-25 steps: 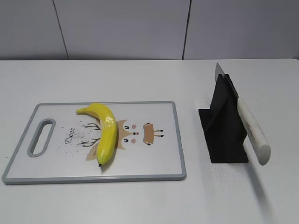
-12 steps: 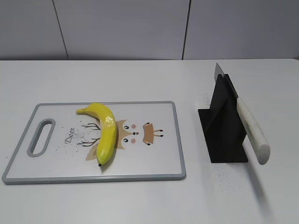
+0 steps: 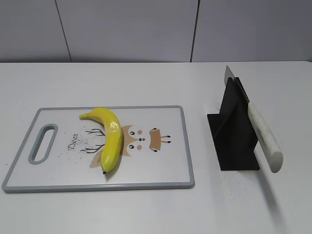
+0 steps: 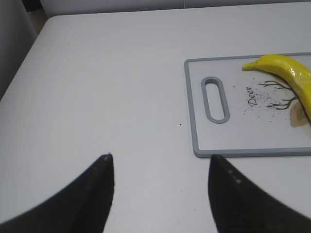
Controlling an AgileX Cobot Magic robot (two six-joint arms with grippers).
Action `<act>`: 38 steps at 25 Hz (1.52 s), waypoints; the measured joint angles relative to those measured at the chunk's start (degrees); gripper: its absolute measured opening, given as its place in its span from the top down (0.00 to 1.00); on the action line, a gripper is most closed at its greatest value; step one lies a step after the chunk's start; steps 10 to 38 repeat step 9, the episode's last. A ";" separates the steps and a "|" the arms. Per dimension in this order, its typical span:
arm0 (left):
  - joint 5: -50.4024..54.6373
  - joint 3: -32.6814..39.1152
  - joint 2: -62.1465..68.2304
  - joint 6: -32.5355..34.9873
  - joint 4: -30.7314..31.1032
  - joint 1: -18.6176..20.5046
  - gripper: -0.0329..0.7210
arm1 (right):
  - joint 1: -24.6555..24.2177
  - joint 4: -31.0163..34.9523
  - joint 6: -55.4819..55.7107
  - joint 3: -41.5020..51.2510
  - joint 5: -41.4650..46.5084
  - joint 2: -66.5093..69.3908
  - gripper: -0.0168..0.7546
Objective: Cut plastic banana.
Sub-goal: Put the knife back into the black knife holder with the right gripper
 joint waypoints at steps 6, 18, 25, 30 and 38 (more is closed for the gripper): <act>0.00 0.00 0.00 0.00 0.00 0.00 0.18 | -0.05 0.00 0.00 0.00 0.00 0.00 0.28; 0.00 0.00 0.00 0.00 0.00 0.00 0.18 | -0.05 0.00 0.00 0.00 0.00 0.00 0.28; 0.00 0.00 0.00 0.00 0.00 0.00 0.18 | -0.05 0.00 0.00 0.00 0.00 0.00 0.28; 0.00 0.00 0.00 0.00 0.00 0.00 0.18 | -0.05 0.00 0.00 0.00 0.00 0.00 0.28; 0.00 0.00 0.00 0.00 0.00 0.00 0.18 | -0.05 0.00 0.00 0.00 0.00 0.00 0.28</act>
